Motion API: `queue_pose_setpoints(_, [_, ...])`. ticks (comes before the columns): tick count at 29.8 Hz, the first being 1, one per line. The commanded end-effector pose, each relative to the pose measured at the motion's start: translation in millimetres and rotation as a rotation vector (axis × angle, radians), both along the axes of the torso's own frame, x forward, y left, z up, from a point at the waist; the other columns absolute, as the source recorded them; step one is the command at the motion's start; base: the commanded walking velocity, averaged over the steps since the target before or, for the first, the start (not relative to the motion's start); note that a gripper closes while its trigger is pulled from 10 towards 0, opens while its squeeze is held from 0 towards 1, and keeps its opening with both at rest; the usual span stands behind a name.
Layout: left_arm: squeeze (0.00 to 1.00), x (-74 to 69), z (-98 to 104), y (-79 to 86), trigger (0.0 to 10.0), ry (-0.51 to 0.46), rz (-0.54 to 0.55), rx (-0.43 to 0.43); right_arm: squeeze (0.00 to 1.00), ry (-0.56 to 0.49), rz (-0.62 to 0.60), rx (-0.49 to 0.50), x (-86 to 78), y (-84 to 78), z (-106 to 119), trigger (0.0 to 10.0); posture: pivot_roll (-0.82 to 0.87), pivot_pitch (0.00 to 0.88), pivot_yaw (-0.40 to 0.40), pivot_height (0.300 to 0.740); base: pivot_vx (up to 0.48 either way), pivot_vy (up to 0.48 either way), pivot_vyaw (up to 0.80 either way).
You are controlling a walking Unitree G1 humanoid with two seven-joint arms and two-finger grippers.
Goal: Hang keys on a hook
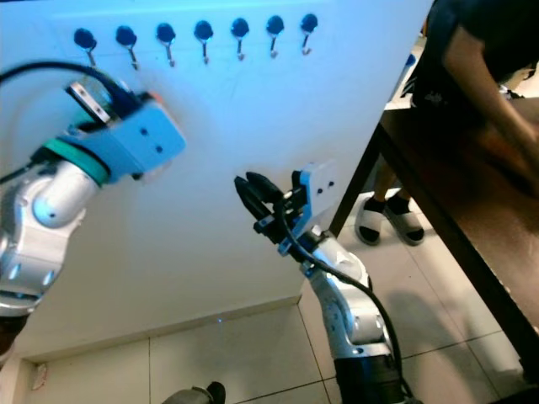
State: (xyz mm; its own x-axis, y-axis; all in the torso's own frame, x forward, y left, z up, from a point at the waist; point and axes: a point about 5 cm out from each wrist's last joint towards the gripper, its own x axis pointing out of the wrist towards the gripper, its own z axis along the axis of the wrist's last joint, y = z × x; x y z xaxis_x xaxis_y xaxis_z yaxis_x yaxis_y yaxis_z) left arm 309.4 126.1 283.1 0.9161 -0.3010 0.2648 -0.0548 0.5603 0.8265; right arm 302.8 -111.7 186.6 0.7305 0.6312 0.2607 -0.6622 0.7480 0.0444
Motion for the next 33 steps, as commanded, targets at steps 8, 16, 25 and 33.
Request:
queue_pose_setpoints(8, [0.0,6.7,8.5,6.9,10.0,0.014,0.054,-0.143,0.0,0.02,-0.003,0.003,-1.3,-1.7,-3.5,10.0,0.11,0.0,0.084,0.74,0.0,0.0,0.0])
queue_pose_setpoints(16, [0.0,-17.5,-11.3,14.3,10.0,0.409,-0.176,-0.31,0.0,0.024,0.0,0.004,-1.0,-1.2,-4.1,10.0,0.13,0.0,0.081,0.74,0.0,0.0,0.0])
queue_pose_setpoints(25, [0.0,-23.6,4.6,0.1,10.0,0.589,-0.409,-0.8,0.0,0.024,0.001,0.0,-0.3,-1.4,-5.0,10.0,0.12,0.0,0.078,0.74,0.0,0.0,0.0])
queue_pose_setpoints(33, [0.0,-16.5,29.7,6.8,10.0,0.449,-0.363,-0.906,0.0,0.027,0.003,-0.001,-1.1,-1.2,-5.6,10.0,0.12,0.0,0.08,0.74,0.0,0.0,0.0])
